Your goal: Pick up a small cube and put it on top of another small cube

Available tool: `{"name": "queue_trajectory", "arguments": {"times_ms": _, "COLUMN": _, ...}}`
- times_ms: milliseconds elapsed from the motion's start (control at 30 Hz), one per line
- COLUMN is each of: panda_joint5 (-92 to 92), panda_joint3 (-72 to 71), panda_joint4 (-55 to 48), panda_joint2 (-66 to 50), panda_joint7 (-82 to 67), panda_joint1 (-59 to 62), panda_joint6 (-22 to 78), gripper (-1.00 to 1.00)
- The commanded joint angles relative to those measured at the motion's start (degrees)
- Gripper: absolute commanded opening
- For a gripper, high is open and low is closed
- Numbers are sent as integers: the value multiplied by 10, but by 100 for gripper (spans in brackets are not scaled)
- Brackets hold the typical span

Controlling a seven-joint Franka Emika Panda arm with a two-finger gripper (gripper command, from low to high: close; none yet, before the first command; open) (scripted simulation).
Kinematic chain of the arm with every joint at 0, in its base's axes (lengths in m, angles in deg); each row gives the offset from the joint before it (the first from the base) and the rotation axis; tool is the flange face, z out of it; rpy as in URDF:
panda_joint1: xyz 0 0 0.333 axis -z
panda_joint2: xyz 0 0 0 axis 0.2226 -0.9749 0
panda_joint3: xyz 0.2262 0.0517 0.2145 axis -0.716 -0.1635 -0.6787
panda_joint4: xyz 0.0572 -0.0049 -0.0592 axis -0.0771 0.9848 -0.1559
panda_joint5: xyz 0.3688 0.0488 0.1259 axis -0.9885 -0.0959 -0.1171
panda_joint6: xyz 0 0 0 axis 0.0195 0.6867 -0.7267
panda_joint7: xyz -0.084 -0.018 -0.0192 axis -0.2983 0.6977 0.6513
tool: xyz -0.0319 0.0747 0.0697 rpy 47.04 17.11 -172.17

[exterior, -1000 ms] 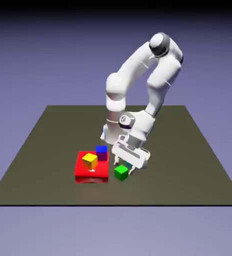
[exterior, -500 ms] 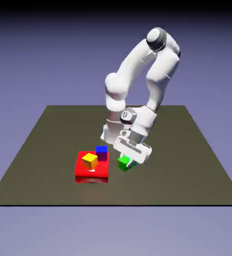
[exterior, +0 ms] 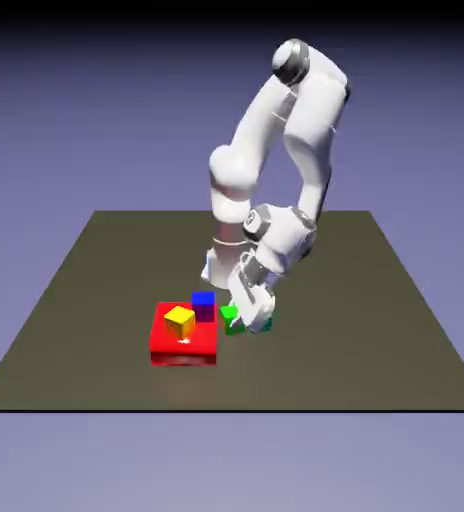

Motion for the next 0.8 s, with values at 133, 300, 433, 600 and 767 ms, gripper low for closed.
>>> {"name": "queue_trajectory", "arguments": {"times_ms": 133, "panda_joint5": 10, "panda_joint3": 47, "panda_joint4": -56, "panda_joint2": -19, "panda_joint7": 64, "panda_joint1": 24, "panda_joint6": 125, "gripper": -100}}
{"name": "queue_trajectory", "arguments": {"times_ms": 300, "panda_joint5": 20, "panda_joint3": 94, "panda_joint4": -111, "panda_joint2": -39, "panda_joint7": 128, "panda_joint1": 48, "panda_joint6": 250, "gripper": -100}}
{"name": "queue_trajectory", "arguments": {"times_ms": 433, "panda_joint5": 25, "panda_joint3": 120, "panda_joint4": -142, "panda_joint2": -50, "panda_joint7": 164, "panda_joint1": 61, "panda_joint6": 319, "gripper": -100}}
{"name": "queue_trajectory", "arguments": {"times_ms": 600, "panda_joint5": 7, "panda_joint3": 22, "panda_joint4": -110, "panda_joint2": -32, "panda_joint7": 158, "panda_joint1": 165, "panda_joint6": 238, "gripper": -100}}
{"name": "queue_trajectory", "arguments": {"times_ms": 767, "panda_joint5": 4, "panda_joint3": 6, "panda_joint4": -105, "panda_joint2": -30, "panda_joint7": 157, "panda_joint1": 182, "panda_joint6": 225, "gripper": 100}}
